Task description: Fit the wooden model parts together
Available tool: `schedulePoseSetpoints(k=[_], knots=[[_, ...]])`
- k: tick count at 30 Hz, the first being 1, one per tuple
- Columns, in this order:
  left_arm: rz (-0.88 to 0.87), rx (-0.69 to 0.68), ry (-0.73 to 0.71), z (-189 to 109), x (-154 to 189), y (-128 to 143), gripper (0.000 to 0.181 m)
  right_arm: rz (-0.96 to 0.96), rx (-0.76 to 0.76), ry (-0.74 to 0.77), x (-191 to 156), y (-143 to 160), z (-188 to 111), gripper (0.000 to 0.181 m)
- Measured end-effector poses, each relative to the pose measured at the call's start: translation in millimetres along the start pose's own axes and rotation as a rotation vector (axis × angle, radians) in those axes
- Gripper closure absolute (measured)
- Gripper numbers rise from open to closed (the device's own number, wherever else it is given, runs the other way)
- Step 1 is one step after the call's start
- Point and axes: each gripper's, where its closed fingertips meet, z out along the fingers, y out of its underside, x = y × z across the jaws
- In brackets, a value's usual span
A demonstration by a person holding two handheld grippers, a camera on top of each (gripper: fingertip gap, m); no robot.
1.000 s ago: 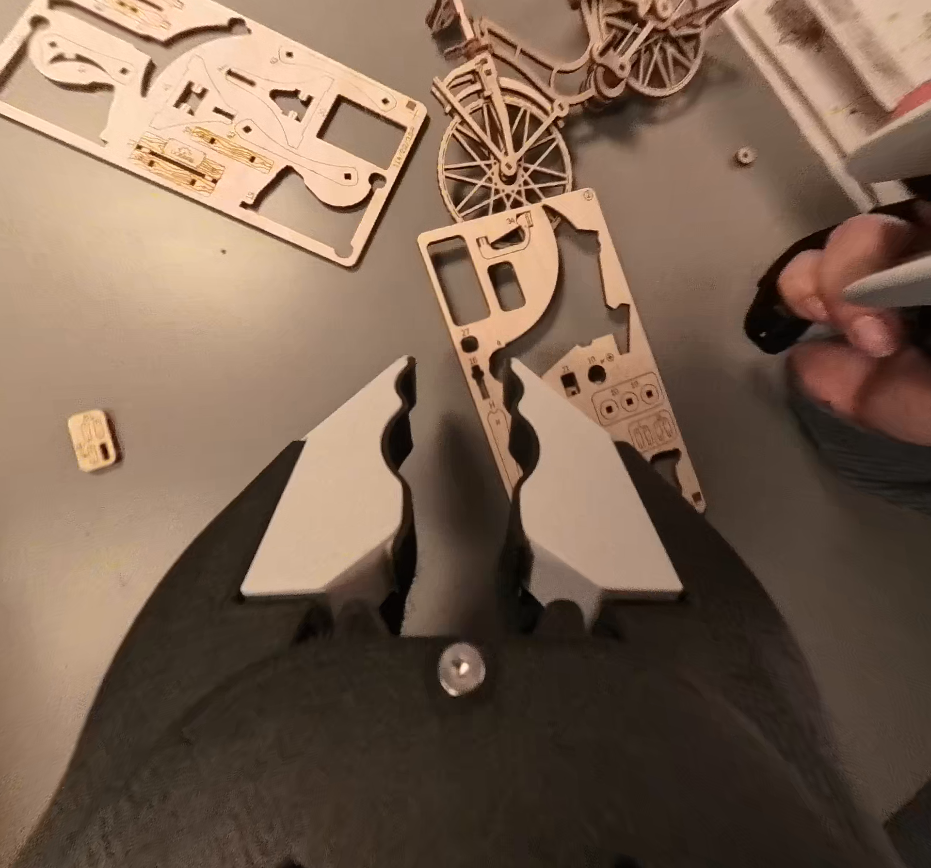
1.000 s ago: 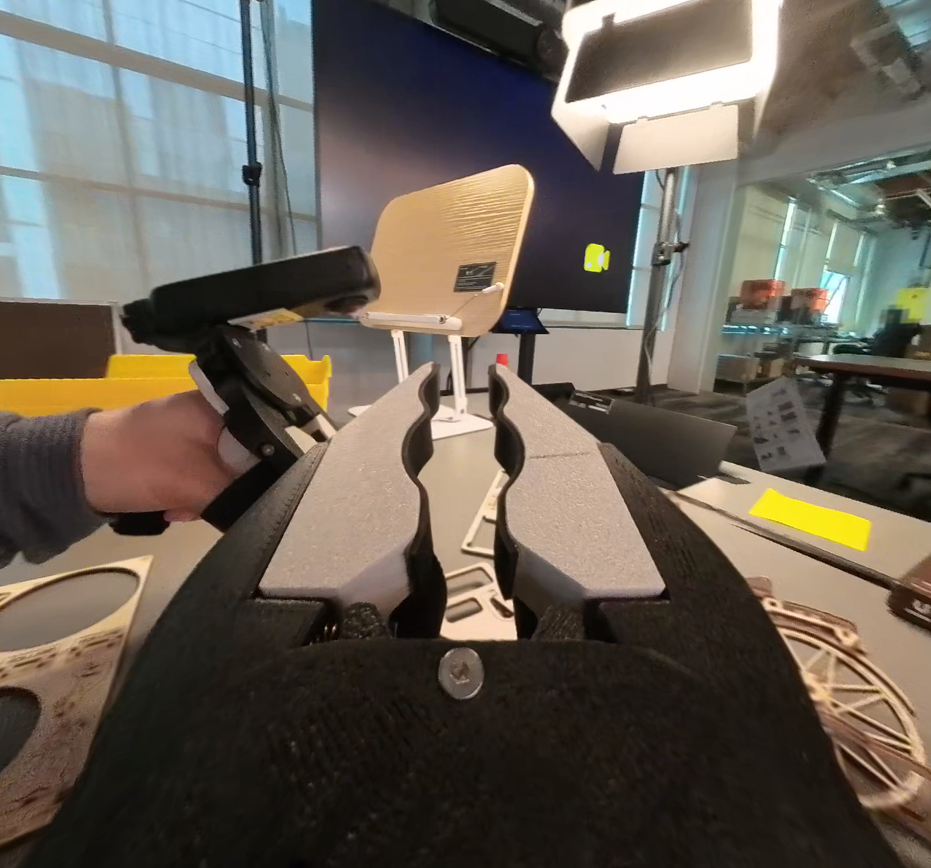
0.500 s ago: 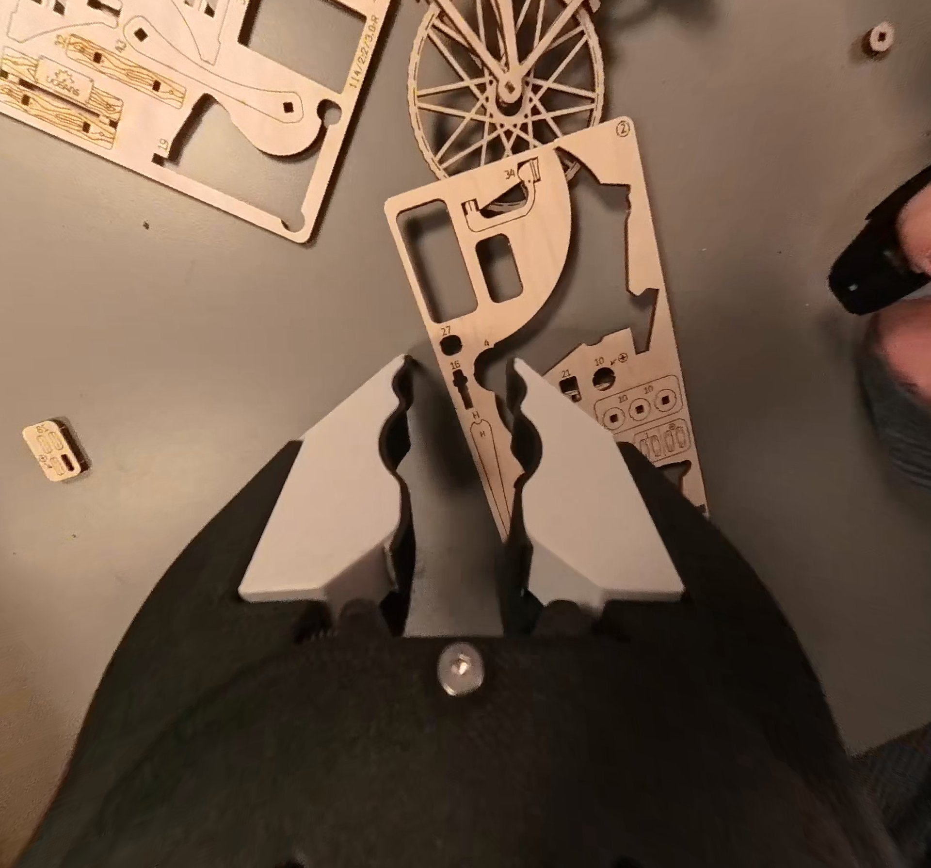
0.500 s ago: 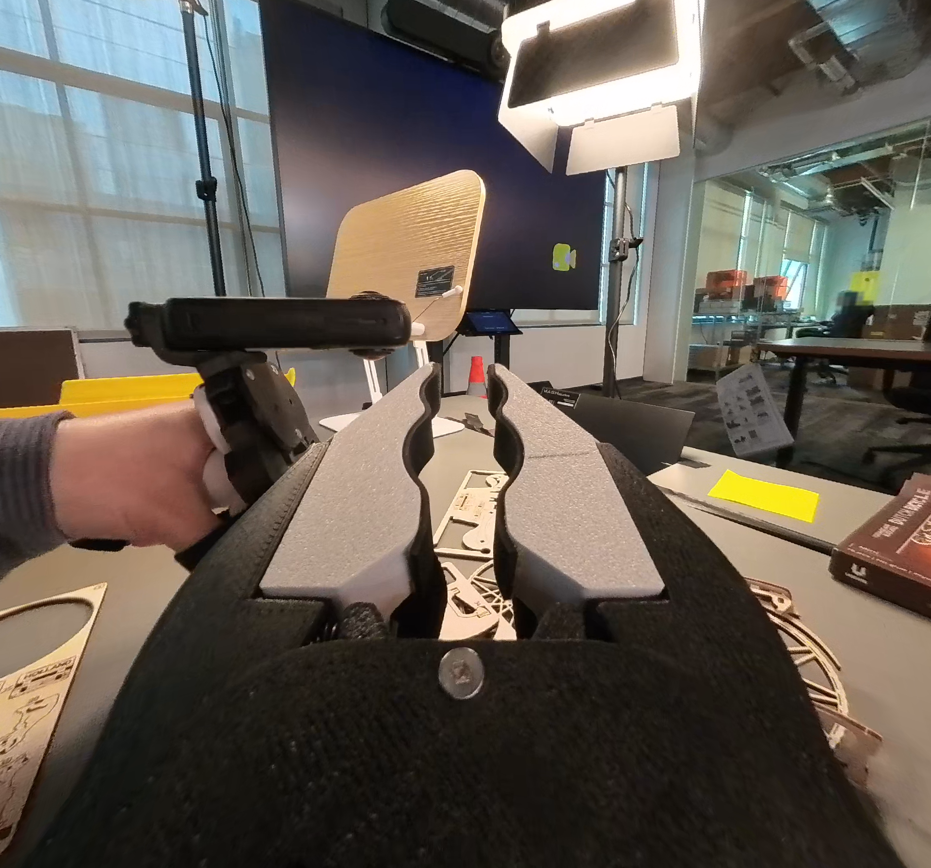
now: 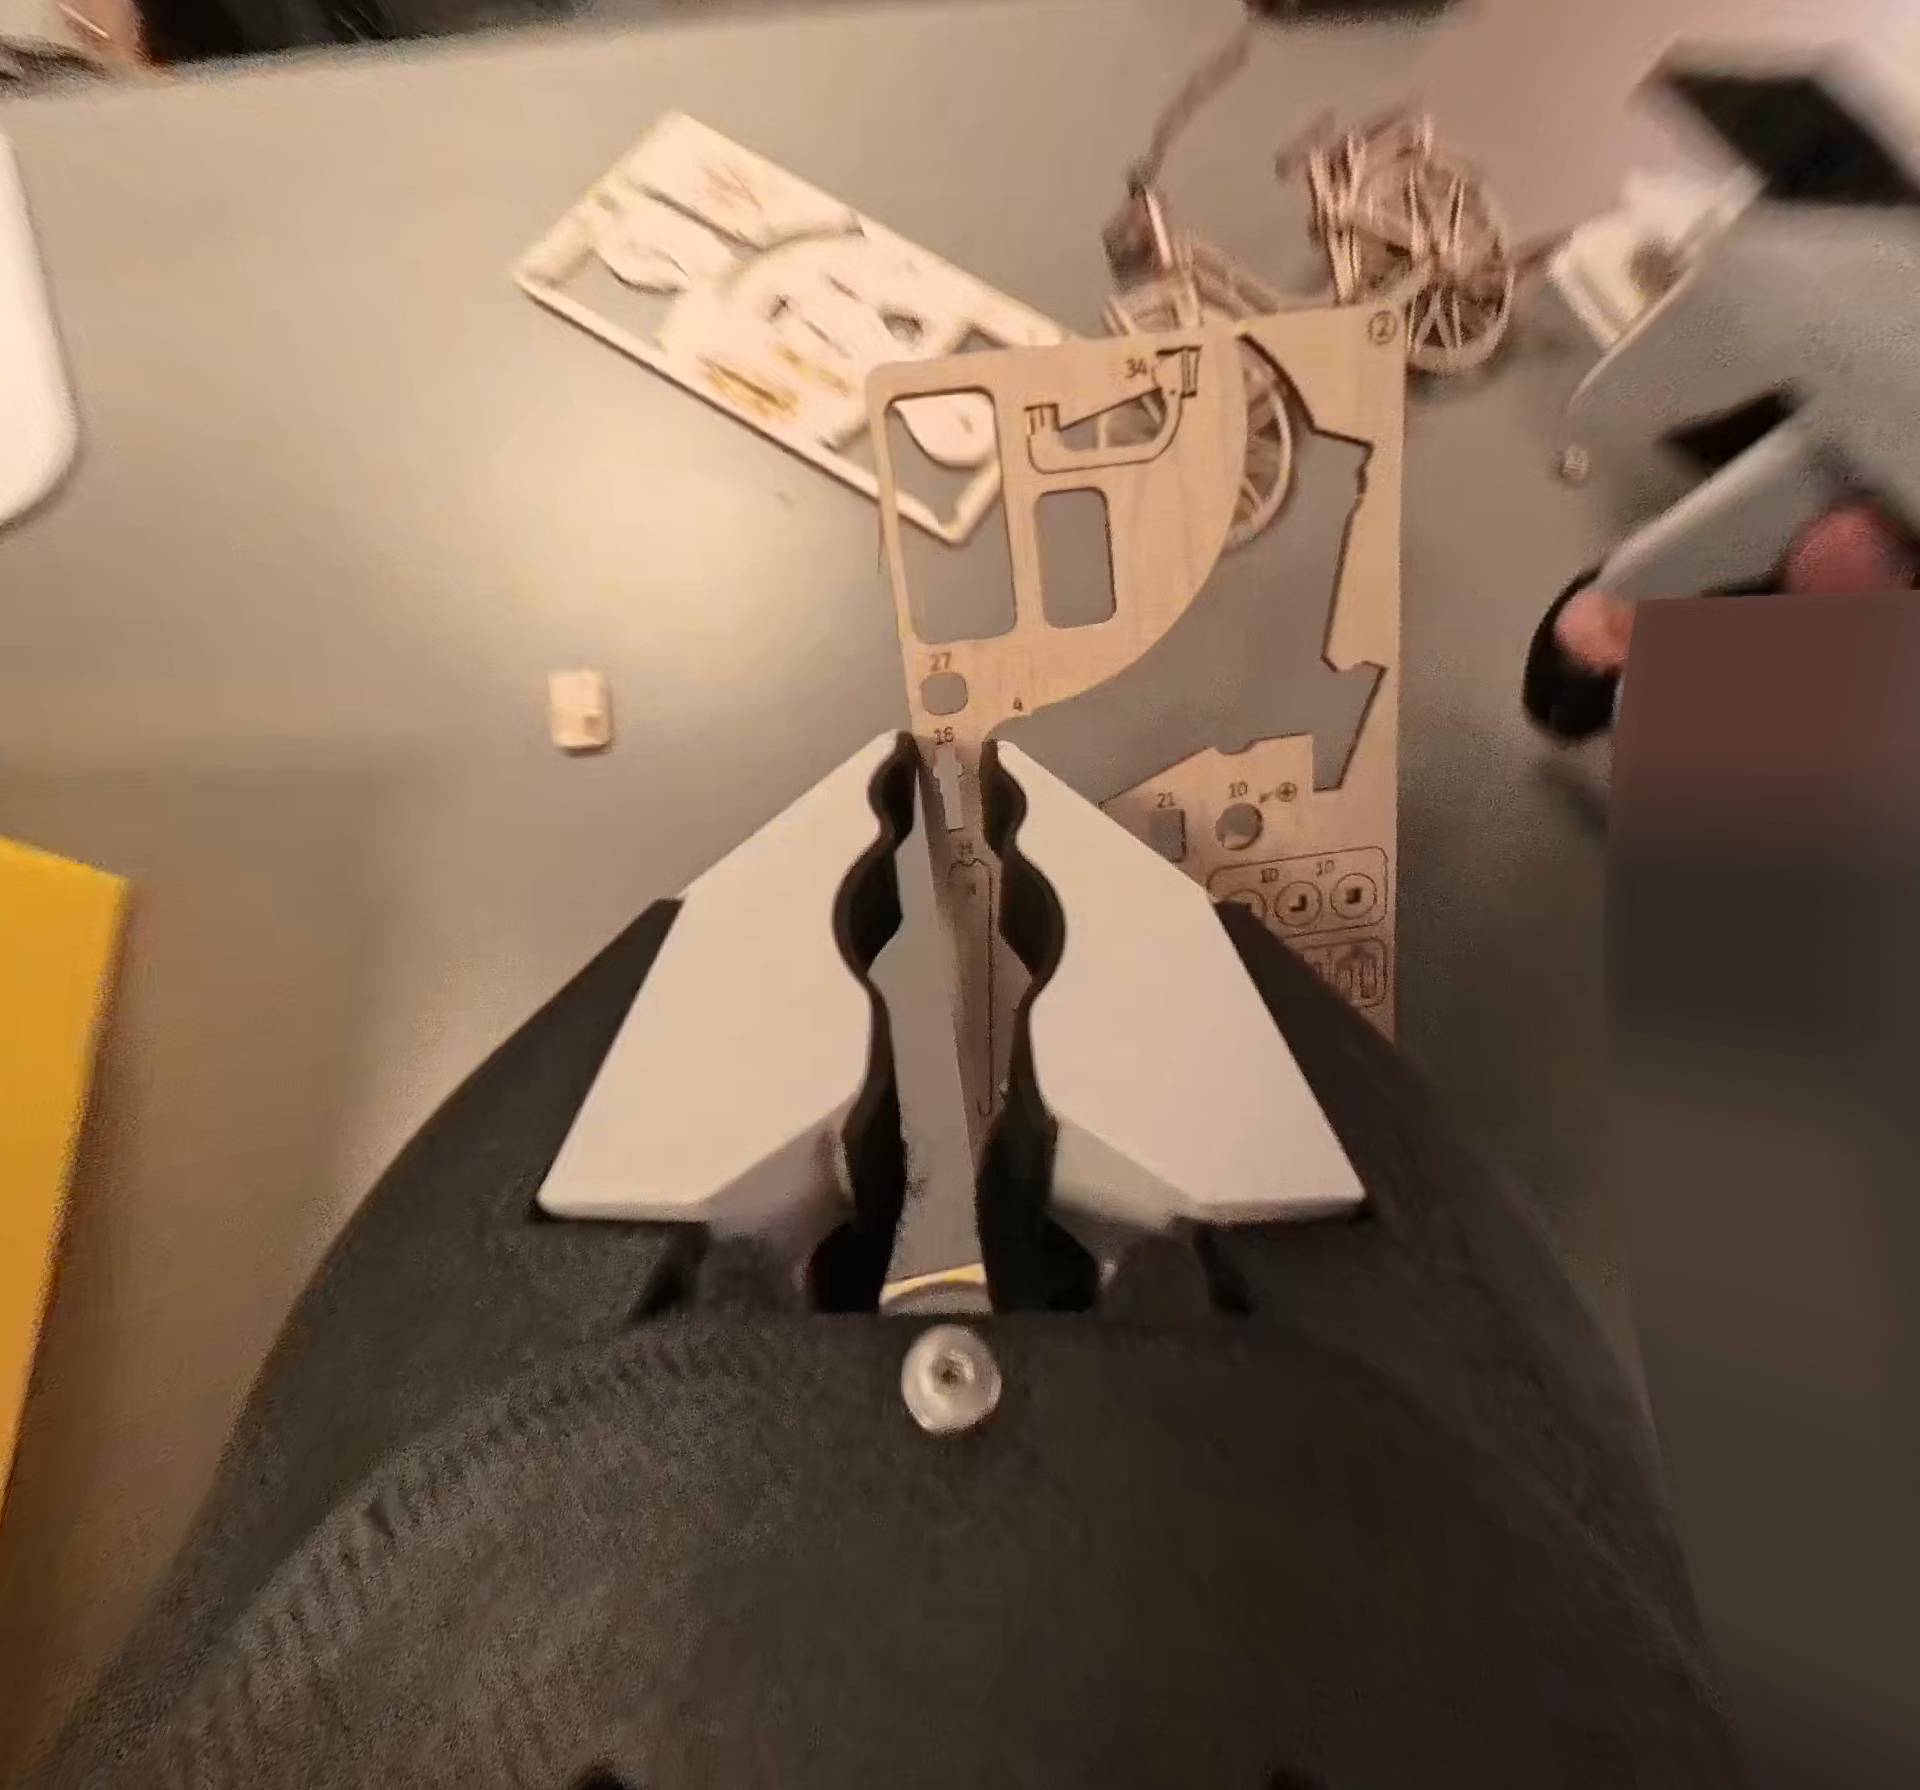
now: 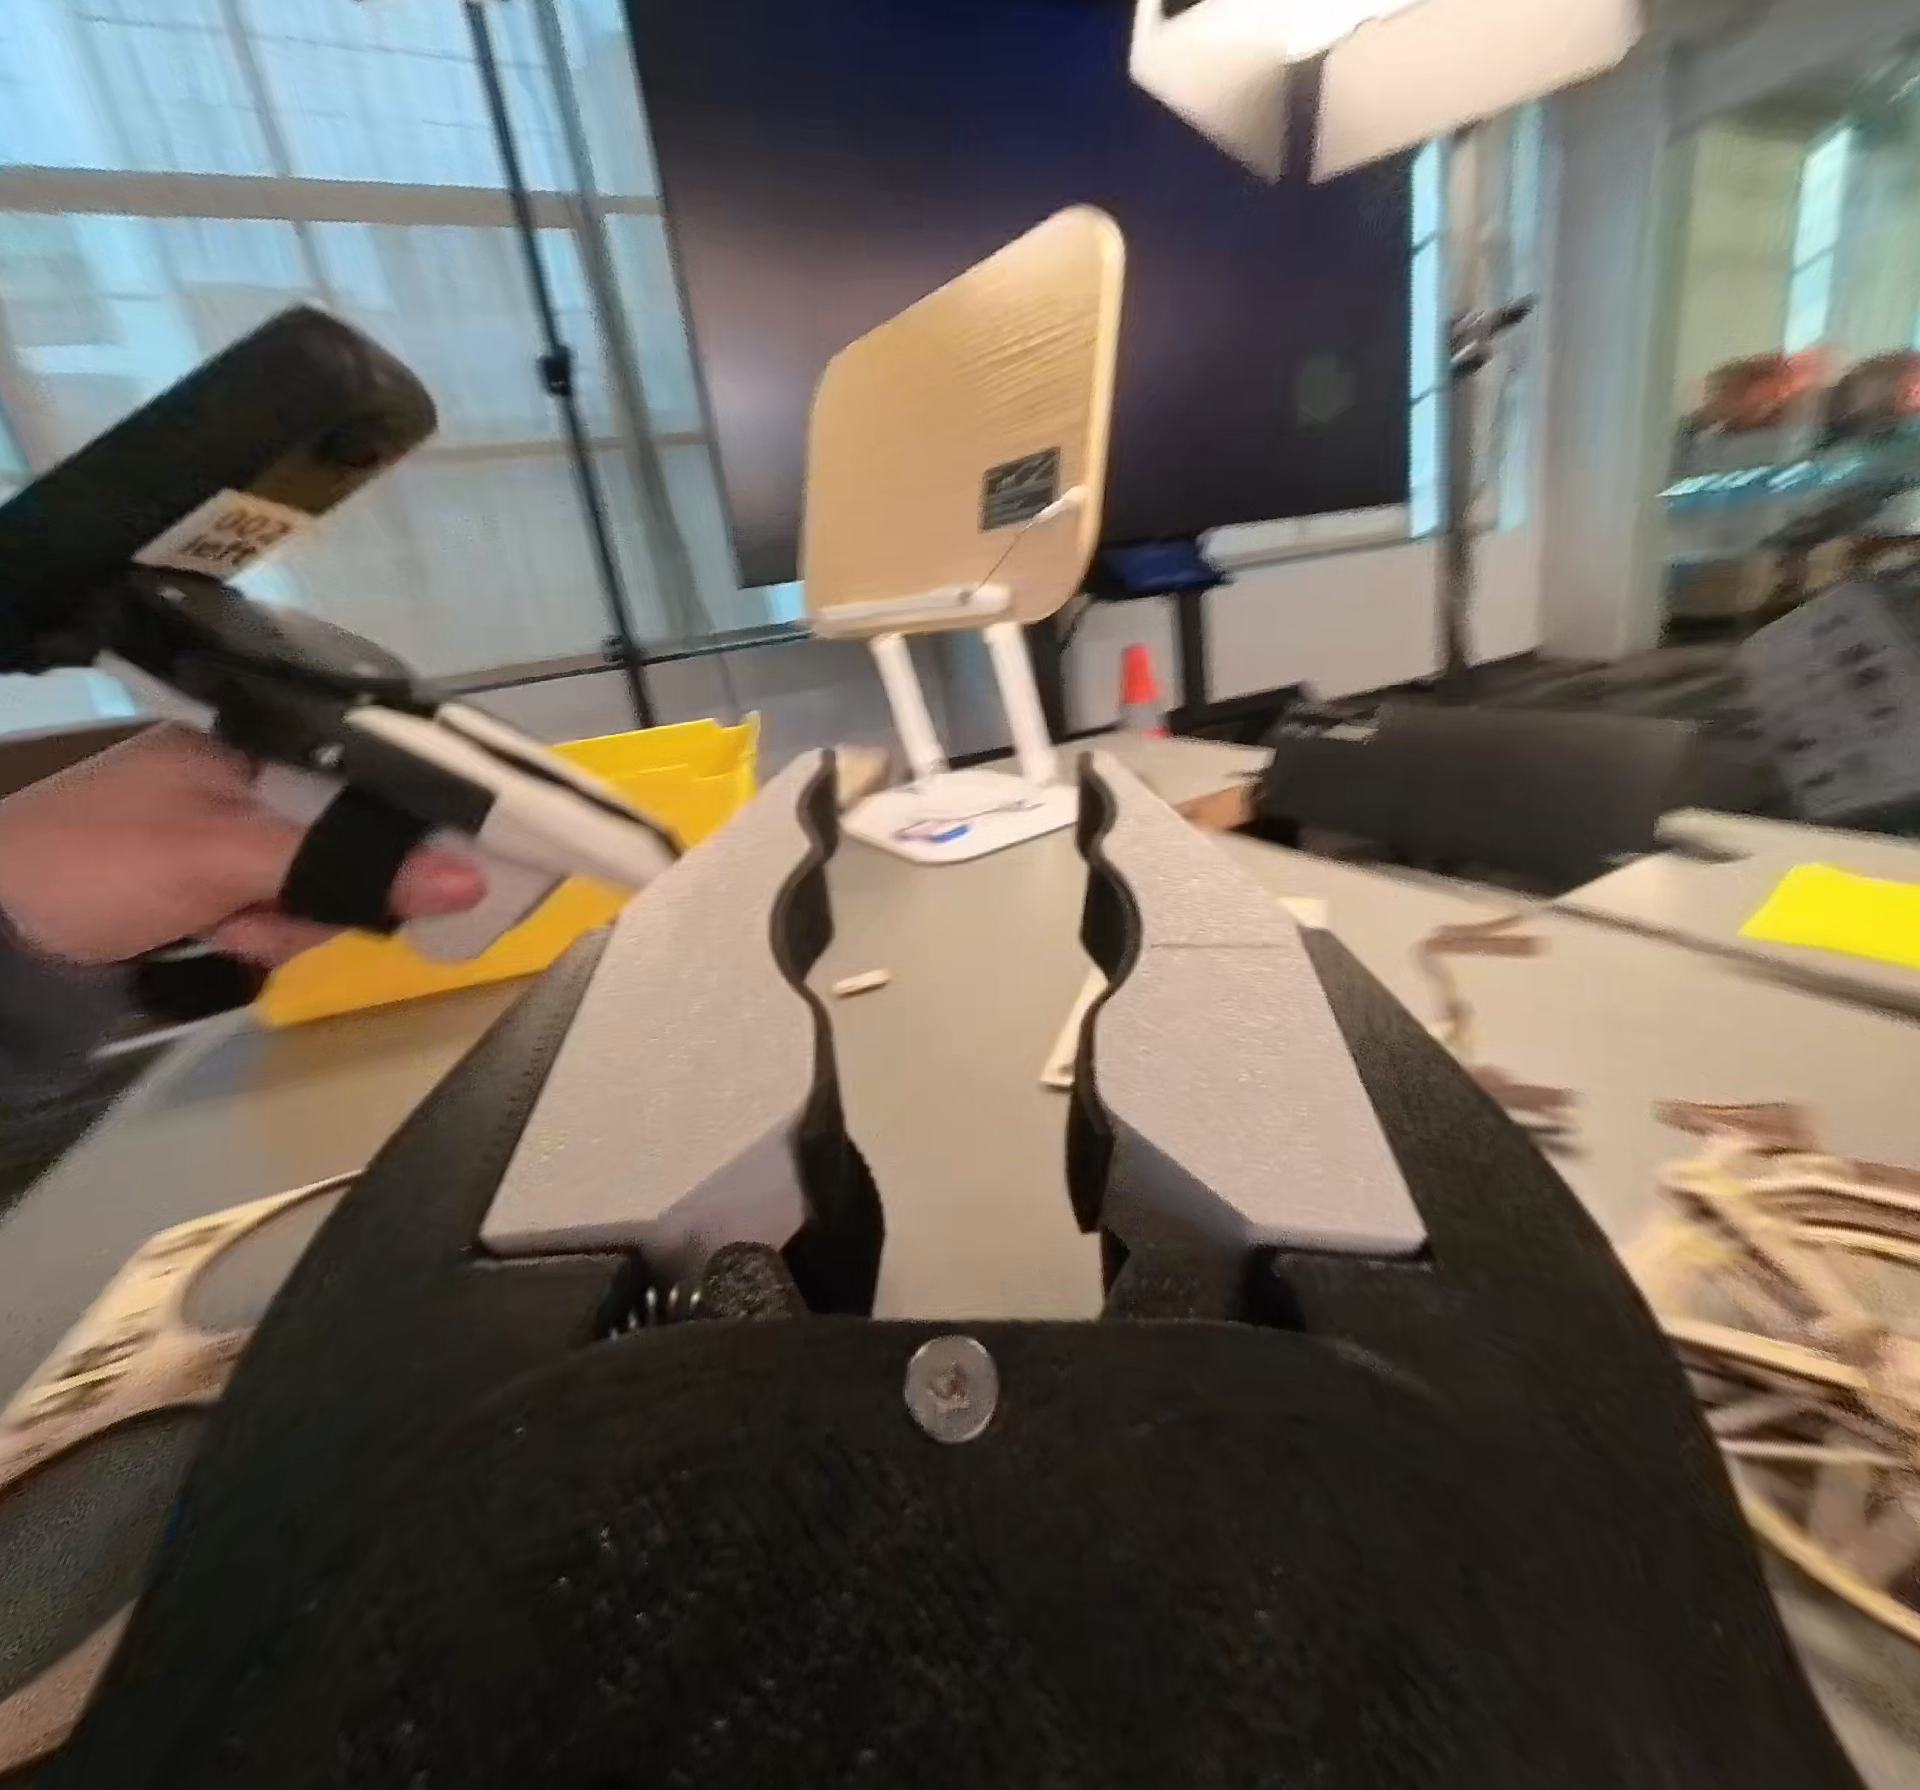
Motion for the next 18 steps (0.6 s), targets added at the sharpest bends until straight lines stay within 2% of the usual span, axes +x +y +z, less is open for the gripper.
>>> schedulePoseSetpoints(k=[4, 6, 8, 12, 15, 17, 18], knots=[[-0.028, 0.204, -0.049, -35.2, -13.2, -28.6, 0.170, 0.260, -0.104, -0.310, -53.9, 21.9, 13.2, 0.120], [-0.010, 0.241, -0.069, -41.7, -12.1, -34.7, 0.170, 0.337, -0.175, -0.445, -81.6, 32.0, 14.0, 0.120], [0.007, 0.259, -0.077, -42.8, -8.2, -37.8, 0.170, 0.363, -0.242, -0.511, -98.5, 42.1, 13.3, 0.123], [0.026, 0.295, -0.067, -42.4, -0.5, -40.9, 0.170, 0.365, -0.270, -0.544, -106.3, 46.3, 11.5, 0.168], [0.050, 0.314, -0.060, -44.9, 0.6, -43.1, 0.170, 0.362, -0.280, -0.523, -96.7, 47.0, 11.3, 0.177], [0.038, 0.341, 0.002, -50.5, 6.3, -46.1, 0.169, 0.409, -0.273, -0.526, -89.9, 44.4, 10.9, 0.180], [0.010, 0.380, 0.037, -56.2, 8.1, -49.9, 0.157, 0.448, -0.253, -0.542, -88.0, 39.9, 10.1, 0.180]])
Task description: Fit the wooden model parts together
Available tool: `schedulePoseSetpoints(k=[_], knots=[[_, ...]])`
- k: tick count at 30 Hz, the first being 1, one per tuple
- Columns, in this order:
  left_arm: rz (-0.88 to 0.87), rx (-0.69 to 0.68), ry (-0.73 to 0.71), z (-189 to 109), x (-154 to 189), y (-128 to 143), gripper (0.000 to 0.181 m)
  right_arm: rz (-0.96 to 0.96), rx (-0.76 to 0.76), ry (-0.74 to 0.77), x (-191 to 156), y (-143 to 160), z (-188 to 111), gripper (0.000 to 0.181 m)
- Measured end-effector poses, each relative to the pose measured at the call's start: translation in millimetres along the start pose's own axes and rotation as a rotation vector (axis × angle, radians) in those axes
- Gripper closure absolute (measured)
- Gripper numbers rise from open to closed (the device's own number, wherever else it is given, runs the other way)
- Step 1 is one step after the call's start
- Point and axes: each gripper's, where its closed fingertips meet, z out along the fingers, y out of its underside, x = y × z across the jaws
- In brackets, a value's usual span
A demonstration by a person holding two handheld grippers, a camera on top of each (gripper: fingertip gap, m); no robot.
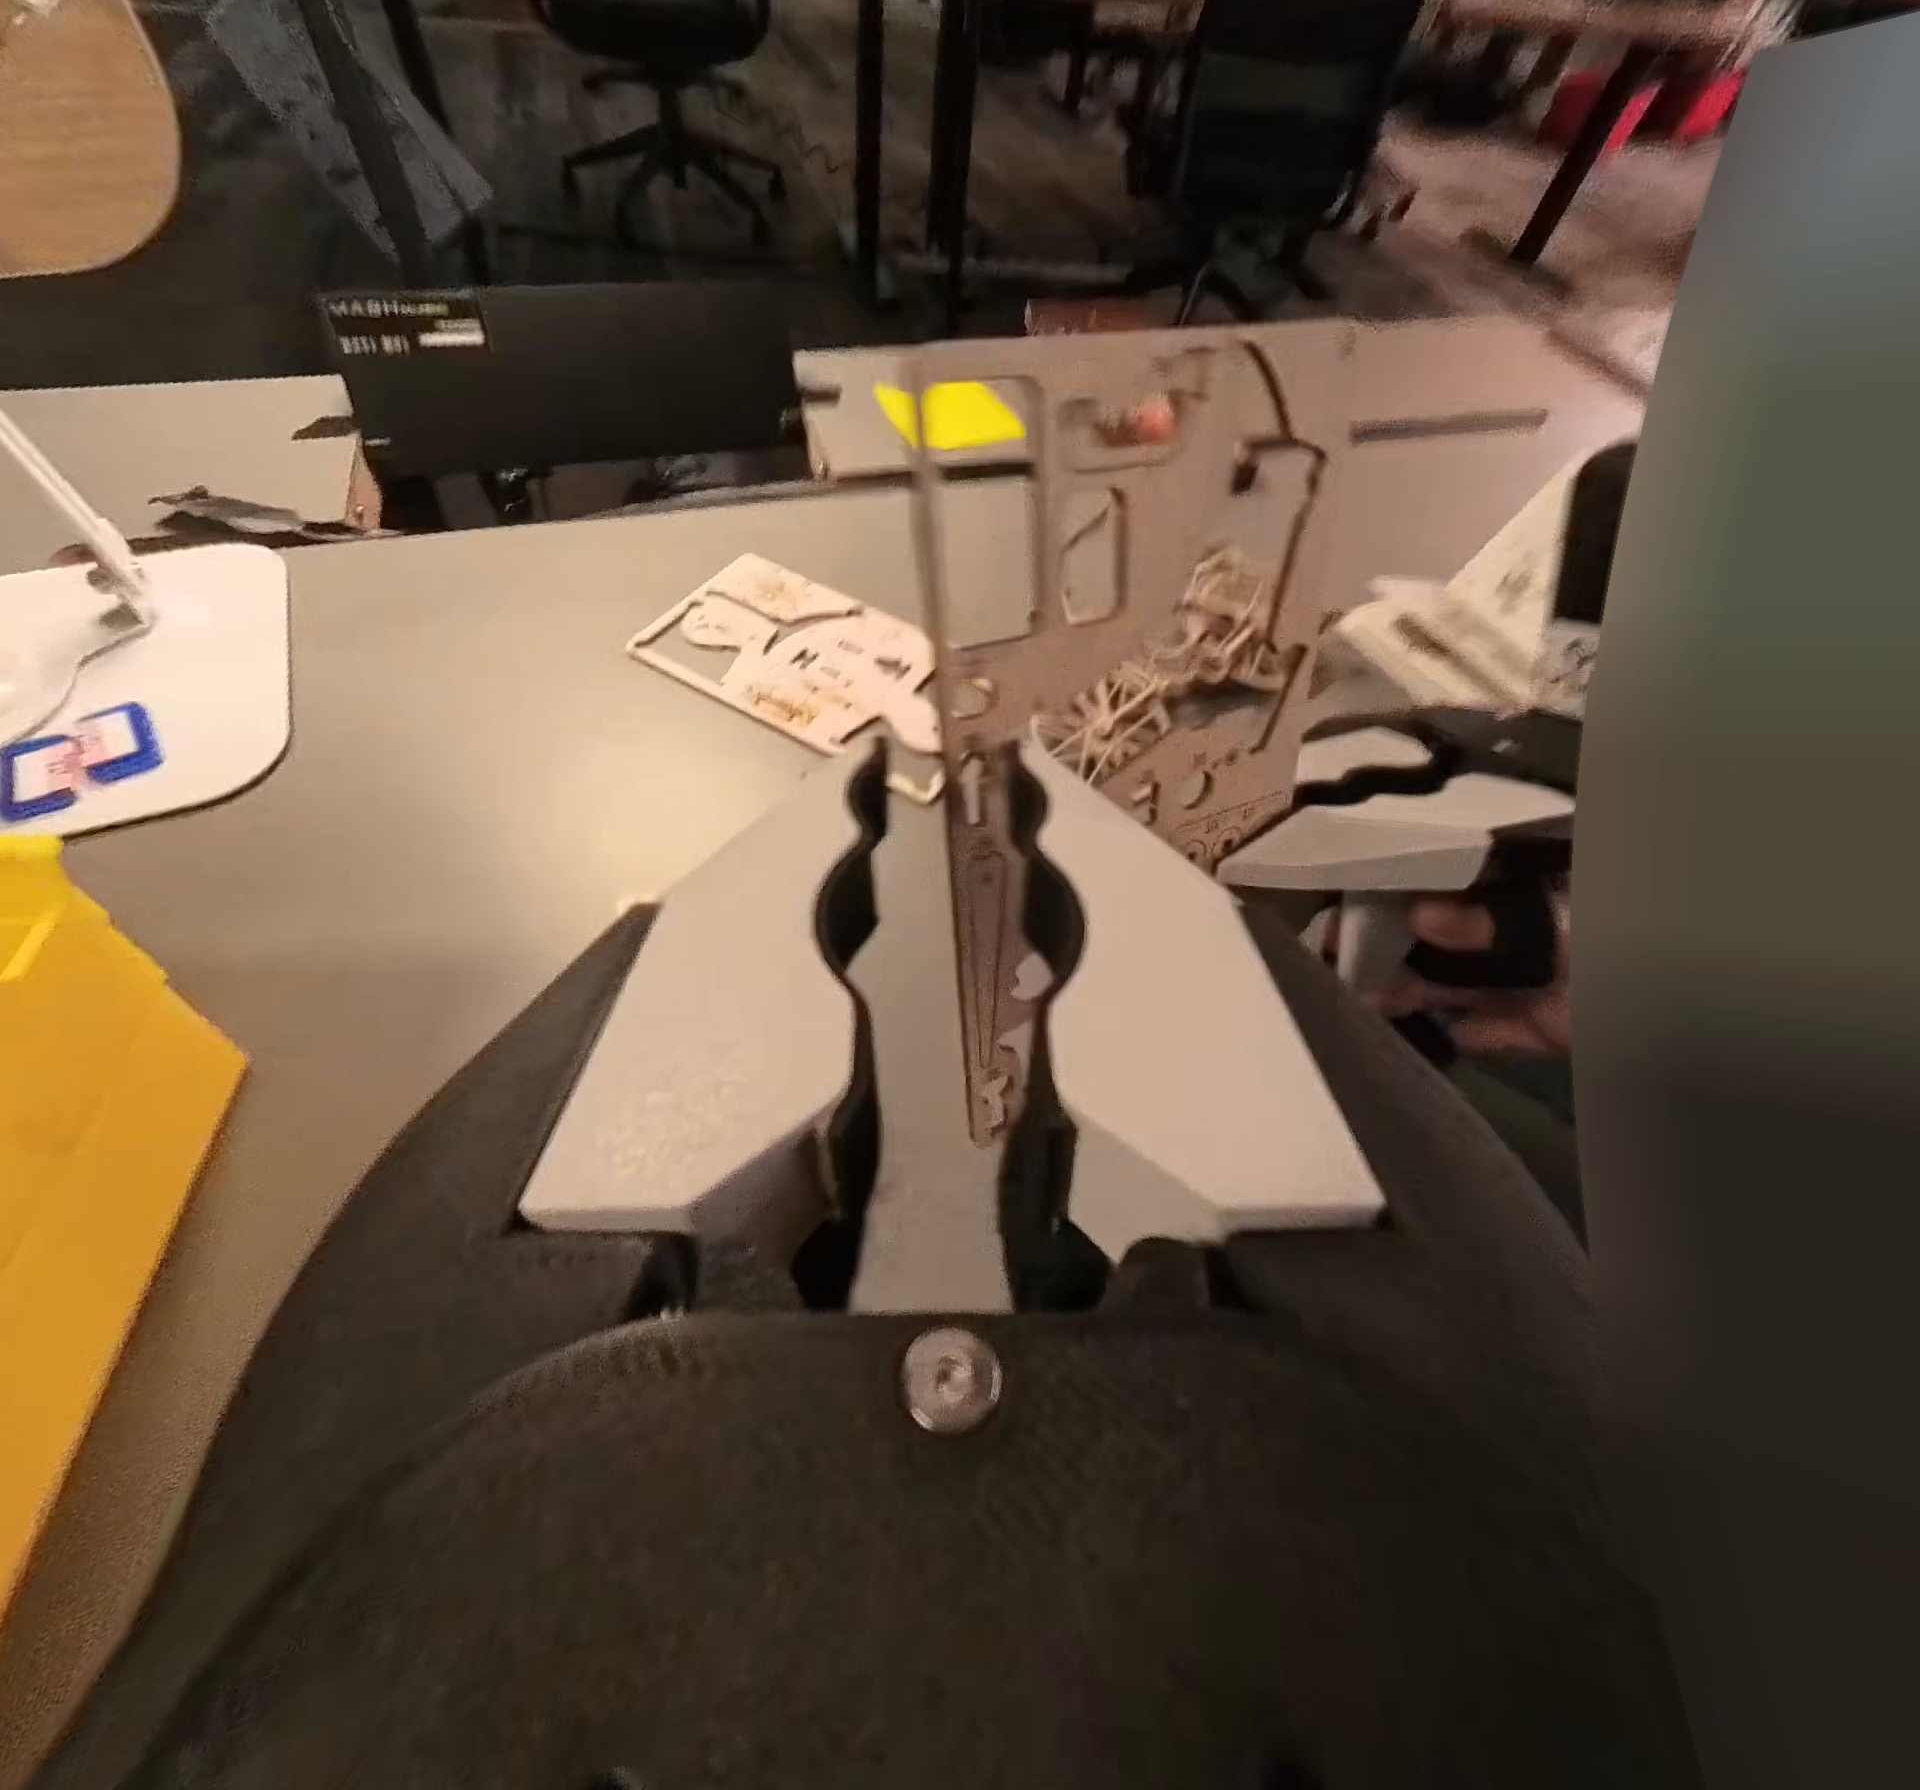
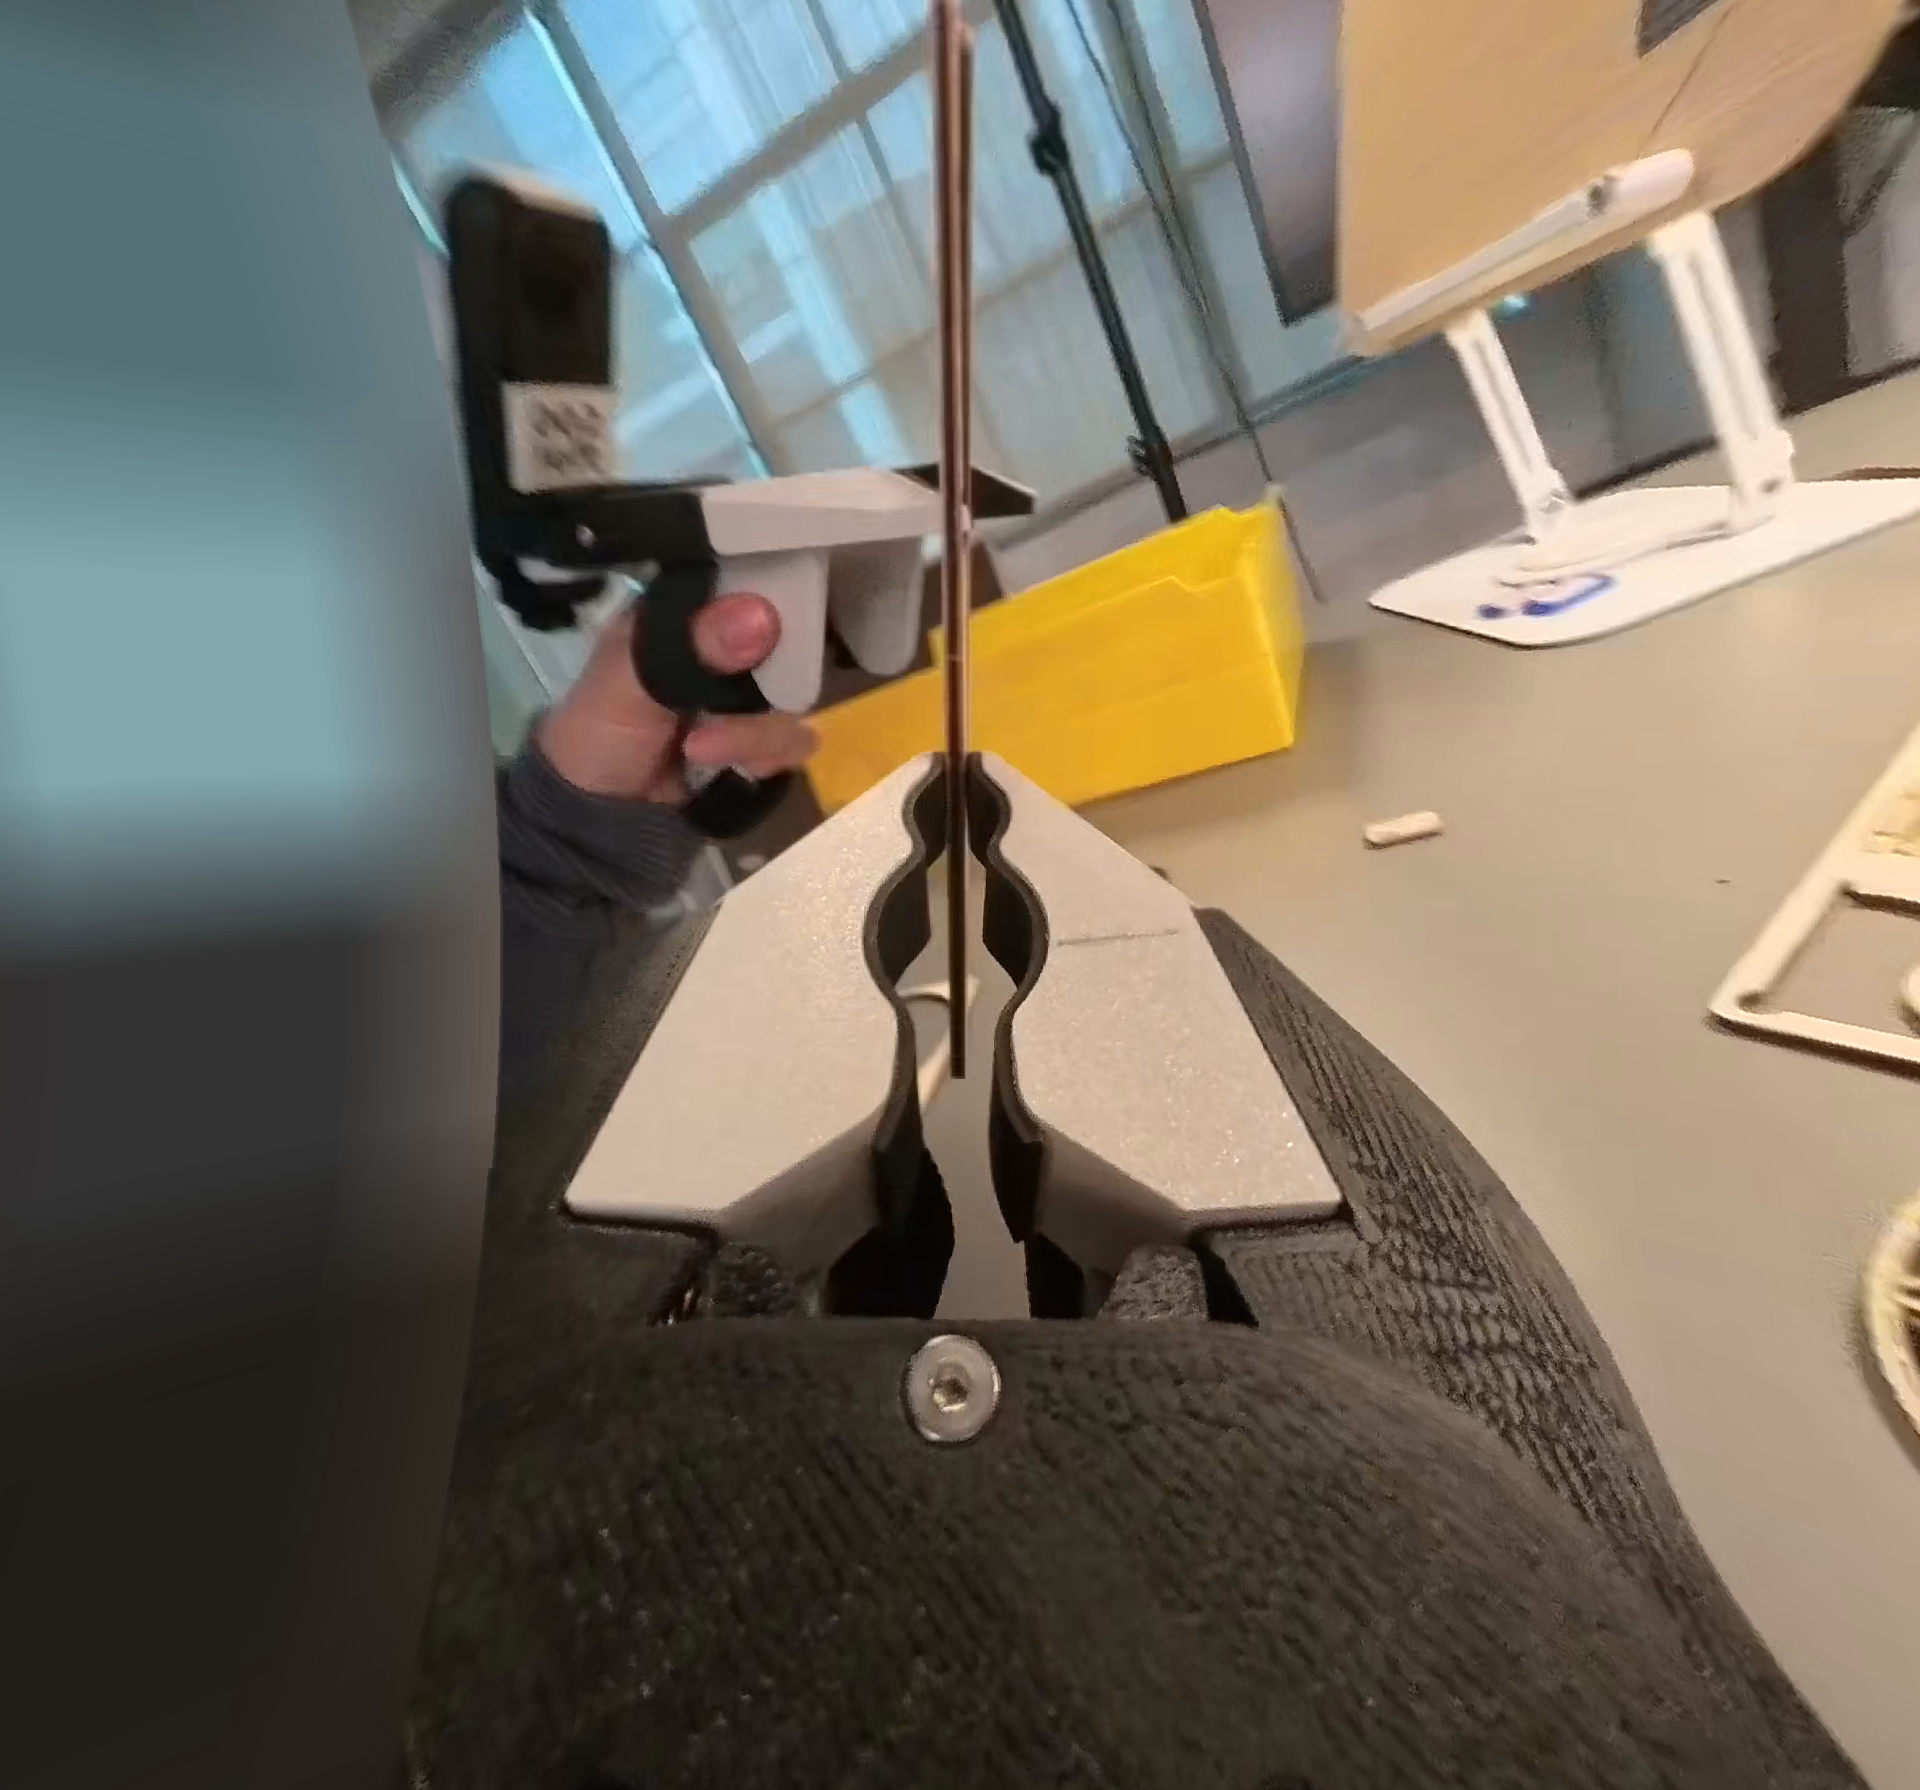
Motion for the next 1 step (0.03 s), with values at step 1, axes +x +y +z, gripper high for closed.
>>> schedulePoseSetpoints(k=[1], knots=[[-0.044, 0.050, 0.020, -4.7, -0.4, -6.4, 0.146, 0.031, 0.028, -0.041, -3.5, -4.8, -2.1, 0.181]])
